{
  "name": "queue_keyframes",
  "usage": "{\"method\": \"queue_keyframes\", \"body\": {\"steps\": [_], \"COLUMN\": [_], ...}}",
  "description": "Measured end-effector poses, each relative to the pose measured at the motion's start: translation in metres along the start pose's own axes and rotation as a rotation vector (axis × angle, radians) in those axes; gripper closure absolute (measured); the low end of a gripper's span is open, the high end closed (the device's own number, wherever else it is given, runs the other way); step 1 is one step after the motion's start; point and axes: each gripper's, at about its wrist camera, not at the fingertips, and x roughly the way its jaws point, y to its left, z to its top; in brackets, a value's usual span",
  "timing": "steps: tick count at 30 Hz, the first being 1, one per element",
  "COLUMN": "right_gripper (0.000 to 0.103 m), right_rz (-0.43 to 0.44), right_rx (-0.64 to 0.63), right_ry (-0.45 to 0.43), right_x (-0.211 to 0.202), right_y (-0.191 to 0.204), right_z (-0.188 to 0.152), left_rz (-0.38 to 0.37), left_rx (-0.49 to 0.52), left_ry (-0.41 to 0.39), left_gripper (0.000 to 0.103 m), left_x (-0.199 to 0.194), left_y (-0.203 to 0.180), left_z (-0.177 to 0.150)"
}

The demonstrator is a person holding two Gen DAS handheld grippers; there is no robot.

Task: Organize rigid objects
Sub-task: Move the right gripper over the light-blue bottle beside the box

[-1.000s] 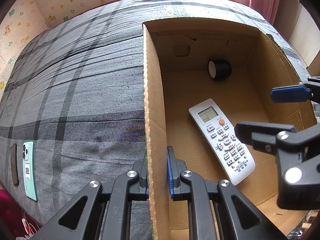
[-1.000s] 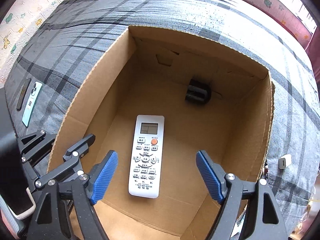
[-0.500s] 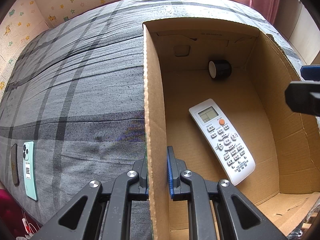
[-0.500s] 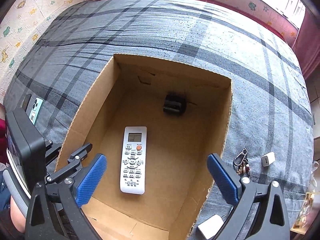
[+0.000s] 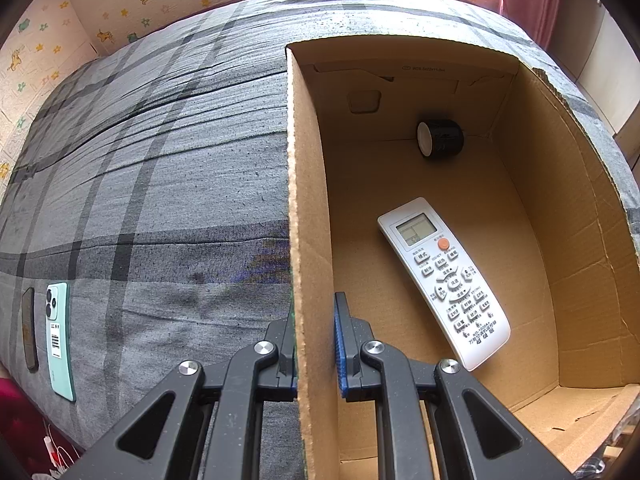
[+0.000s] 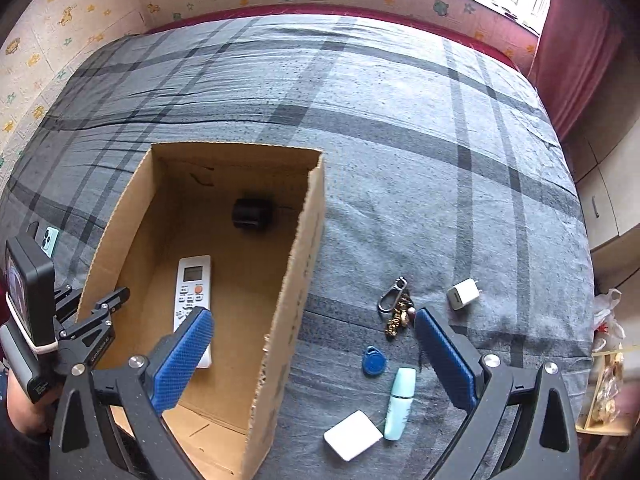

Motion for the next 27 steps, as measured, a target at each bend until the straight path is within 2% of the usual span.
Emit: {"method": "queue_keyframes", "body": {"steps": [8, 16, 21, 27], "right_gripper": [0.000, 0.000, 0.000, 0.000], "right_rz": [-0.055, -0.059, -0.107, -0.095], "right_rx": [0.074, 0.164, 0.199, 0.240], "right_ry": [0.031, 0.078, 0.099, 0.120], "right_x": [0.005, 0.031, 0.052, 0.078], "right_y": [-0.045, -0.081, -0.093, -0.102], "right_z": [-0.029, -0.063, -0.079, -0.095], "left_rz": [0.004, 0.007, 0.008, 0.011], "left_rx": [0.002, 0.005, 0.005, 0.004], "left_ry": [-0.001, 0.000, 0.001, 0.002], "left_gripper": [0.089, 0.089, 0.089, 0.089], "left_x": [0.000, 0.000, 0.000, 0.000], "left_y": [-0.002, -0.002, -0.003, -0.004], "left_z": [0.000, 0.000, 0.000, 0.000]}}
